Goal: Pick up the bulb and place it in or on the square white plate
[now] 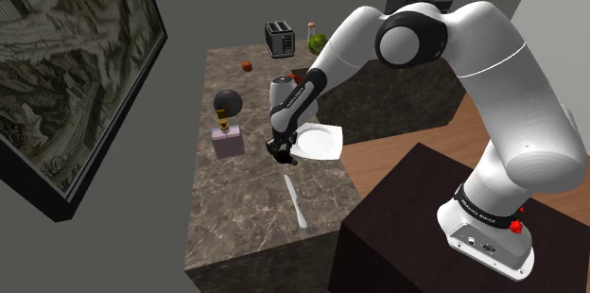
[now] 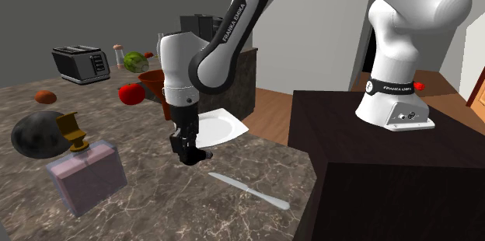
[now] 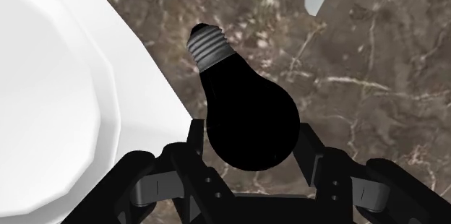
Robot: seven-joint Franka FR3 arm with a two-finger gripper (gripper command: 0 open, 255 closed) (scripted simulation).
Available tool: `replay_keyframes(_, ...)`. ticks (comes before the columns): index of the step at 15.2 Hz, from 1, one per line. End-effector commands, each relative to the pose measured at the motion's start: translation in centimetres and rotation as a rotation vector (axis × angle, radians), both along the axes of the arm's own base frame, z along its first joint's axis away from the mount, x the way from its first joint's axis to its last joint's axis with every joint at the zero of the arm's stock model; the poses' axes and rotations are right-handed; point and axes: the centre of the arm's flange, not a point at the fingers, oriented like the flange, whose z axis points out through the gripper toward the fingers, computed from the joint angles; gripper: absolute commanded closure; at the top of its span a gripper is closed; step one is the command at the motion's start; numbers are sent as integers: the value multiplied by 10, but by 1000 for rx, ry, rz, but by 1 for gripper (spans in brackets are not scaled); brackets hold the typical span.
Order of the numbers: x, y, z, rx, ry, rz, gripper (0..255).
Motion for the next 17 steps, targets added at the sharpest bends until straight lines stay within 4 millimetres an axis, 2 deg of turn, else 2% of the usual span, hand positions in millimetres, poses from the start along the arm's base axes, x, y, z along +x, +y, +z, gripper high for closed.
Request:
replay_keyframes(1,0,0,0,0,0,0,255)
replay_keyframes(9,0,0,0,0,0,0,255)
replay_keyframes(17,0,0,42,0,0,0,255)
